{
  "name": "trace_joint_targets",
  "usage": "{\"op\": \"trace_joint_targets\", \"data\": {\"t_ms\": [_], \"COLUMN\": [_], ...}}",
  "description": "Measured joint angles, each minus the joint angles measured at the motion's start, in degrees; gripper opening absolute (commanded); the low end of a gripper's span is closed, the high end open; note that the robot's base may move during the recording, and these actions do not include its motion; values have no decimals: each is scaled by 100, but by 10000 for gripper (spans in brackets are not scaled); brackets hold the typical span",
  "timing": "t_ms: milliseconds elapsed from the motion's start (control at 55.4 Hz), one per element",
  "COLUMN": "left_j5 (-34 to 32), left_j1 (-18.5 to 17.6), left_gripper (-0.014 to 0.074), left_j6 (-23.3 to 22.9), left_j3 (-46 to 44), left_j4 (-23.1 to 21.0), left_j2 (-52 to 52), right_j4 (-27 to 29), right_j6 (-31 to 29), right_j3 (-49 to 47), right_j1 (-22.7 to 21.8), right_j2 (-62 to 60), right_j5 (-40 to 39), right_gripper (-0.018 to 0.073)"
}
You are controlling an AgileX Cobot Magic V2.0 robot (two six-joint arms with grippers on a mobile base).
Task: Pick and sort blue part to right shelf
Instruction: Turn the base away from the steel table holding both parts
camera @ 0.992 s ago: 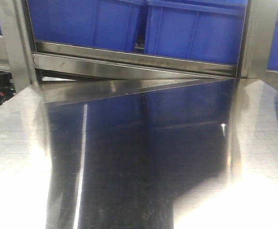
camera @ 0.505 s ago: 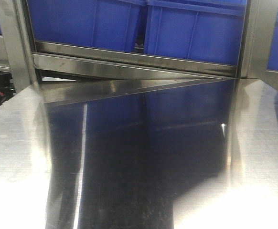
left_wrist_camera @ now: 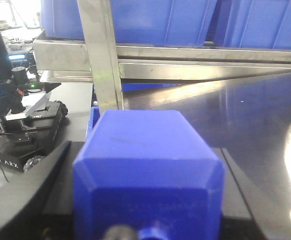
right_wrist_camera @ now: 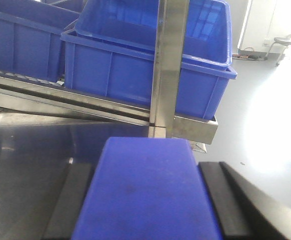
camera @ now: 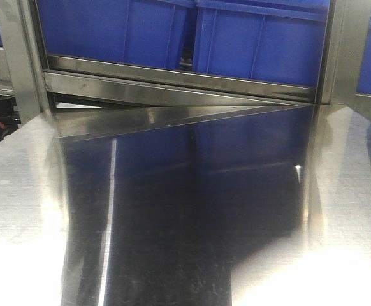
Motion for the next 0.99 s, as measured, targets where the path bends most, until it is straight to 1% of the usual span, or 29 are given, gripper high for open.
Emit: {"op": "trace_joint_targets", "data": {"t_ms": [992], "left_j5": [0], "left_j1": [0], "left_gripper": [315], "left_j6": [0], "left_j3": [0], "left_j4": [0], "left_j2": [-10], "right_j4": [-5], "right_j6": [-8], "right_j3": [5], "right_j1": [0], "right_j2": [-10], "right_j5": [0], "right_gripper": [83]}}
